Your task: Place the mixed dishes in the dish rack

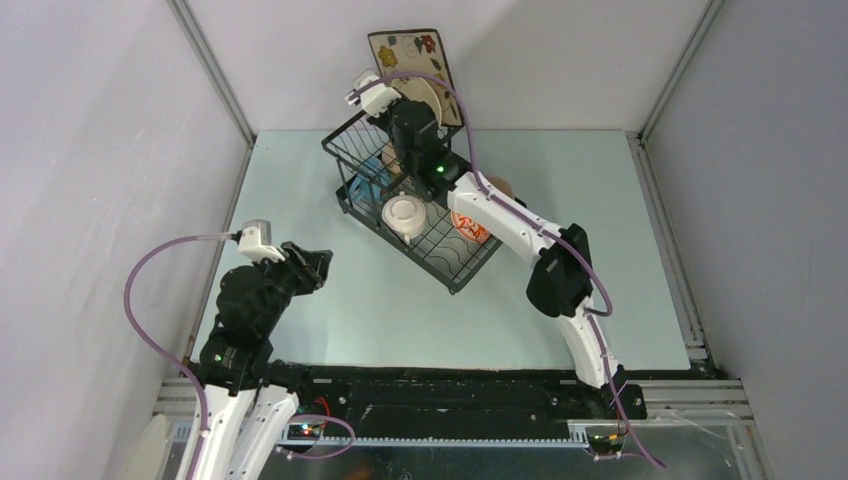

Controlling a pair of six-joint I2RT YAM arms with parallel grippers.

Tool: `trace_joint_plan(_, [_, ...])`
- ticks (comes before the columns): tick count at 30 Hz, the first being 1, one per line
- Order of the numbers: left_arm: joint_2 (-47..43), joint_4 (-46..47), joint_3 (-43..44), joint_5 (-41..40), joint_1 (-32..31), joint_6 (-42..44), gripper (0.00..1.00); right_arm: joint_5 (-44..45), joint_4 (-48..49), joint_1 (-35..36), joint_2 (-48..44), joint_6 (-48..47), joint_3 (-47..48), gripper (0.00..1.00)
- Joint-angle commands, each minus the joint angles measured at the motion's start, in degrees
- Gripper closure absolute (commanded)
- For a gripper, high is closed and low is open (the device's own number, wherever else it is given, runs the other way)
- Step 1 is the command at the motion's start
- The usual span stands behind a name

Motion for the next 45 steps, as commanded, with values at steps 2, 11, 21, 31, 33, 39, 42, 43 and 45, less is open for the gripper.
trace_joint_plan(2, [0.56, 0.52, 0.57, -0.24, 0.1, 1.87, 0.54, 2.6, -1.38, -0.12, 3.15, -0.58, 5.75, 1.0])
trace_joint_plan(11, [0.52, 0.28, 0.43, 0.13, 0.23, 1.9, 0.54, 3.14, -4.92, -0.2, 3.82, 6.48, 2.26, 0.95])
trace_joint_plan(21, [0.8, 0.09, 0.41, 0.25, 0.24, 1.87, 0.54, 4.17, -7.35, -0.83, 2.6, 10.0, 2.43, 0.44])
trace_joint_plan(31, [1.64, -0.05, 0.37, 0.32, 0.24, 2.06, 0.53, 2.75, -10.91, -0.43, -4.79, 12.16, 2.05, 0.18])
trace_joint_plan(33, [1.95, -0.24, 0.4, 0.35, 0.27, 2.06, 0.53, 1.45, -11.6, -0.41, -7.14, 13.39, 0.62, 0.05])
trace_joint_plan(39, [2.32, -0.43, 0.31, 0.2, 0.26, 2.13, 0.52, -1.06, -10.92, -0.6, -15.31, 16.73, -7.27, 0.01])
trace_joint_plan(42, [2.59, -0.63, 0.24, 0.22, 0.28, 2.45, 0.51, -1.59, -10.68, -1.01, -19.65, 18.89, -12.06, 0.0])
trace_joint_plan(43, [2.7, -0.7, 0.3, 0.33, 0.31, 2.61, 0.5, -1.78, -10.29, -1.18, -22.32, 19.4, -15.17, 0.0])
trace_joint_plan(45, [2.87, -0.85, 0.28, 0.55, 0.28, 3.05, 0.48, -2.6, -9.13, -1.74, -26.74, 20.86, -20.88, 0.01])
